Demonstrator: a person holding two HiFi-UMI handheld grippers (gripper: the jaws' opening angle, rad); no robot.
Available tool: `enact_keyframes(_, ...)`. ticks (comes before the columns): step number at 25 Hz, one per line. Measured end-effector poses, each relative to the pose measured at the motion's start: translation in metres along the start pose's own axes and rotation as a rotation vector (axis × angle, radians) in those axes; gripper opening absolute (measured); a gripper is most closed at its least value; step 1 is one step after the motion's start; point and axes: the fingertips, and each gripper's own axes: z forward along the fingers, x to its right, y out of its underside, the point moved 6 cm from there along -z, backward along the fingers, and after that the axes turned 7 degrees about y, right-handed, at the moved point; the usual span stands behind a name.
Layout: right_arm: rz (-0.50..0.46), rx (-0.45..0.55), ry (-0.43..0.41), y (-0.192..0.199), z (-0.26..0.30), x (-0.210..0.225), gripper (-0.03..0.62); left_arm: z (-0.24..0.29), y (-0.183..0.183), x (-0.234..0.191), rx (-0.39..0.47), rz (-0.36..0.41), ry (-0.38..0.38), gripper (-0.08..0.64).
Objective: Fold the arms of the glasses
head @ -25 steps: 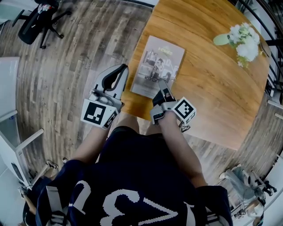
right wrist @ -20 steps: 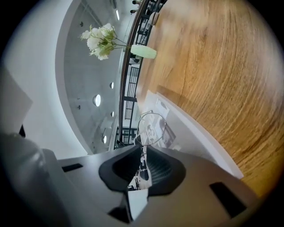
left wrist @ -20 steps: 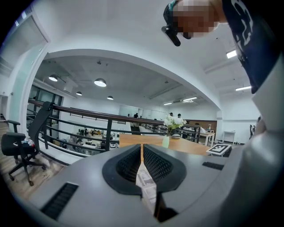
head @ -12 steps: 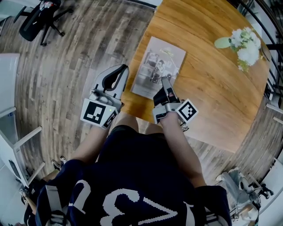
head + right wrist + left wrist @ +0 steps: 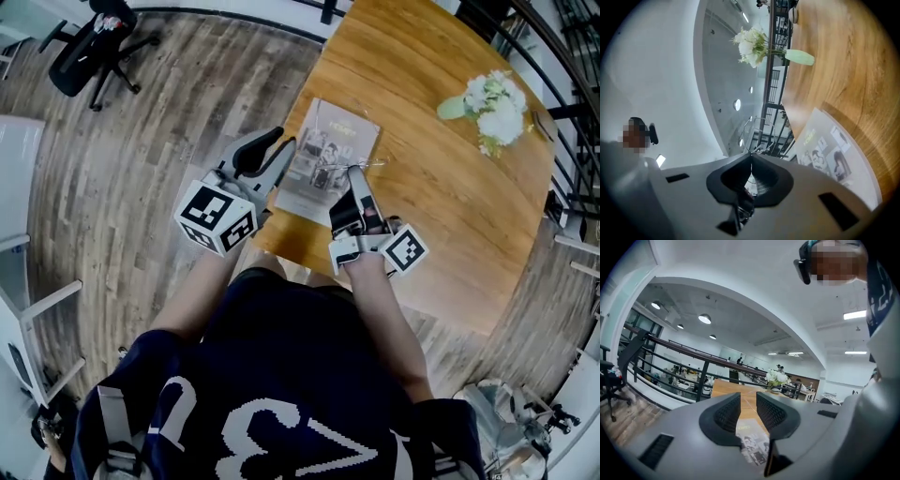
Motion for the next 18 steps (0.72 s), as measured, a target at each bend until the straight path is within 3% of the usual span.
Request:
enact_keyframes(9,-0.034,-0.019,-0.088,-0.006,-0.008,-0.027,0.028,0.032,-0.006,0.006,-0.041,-0.196,0.149,0.117)
enact_keyframes(18,-0.061,-0.040,-0.116,-0.004,-0.013,-0.038,0.028,0.037,-0.003,0.010,-0.065,-0.262,0.177,0.079)
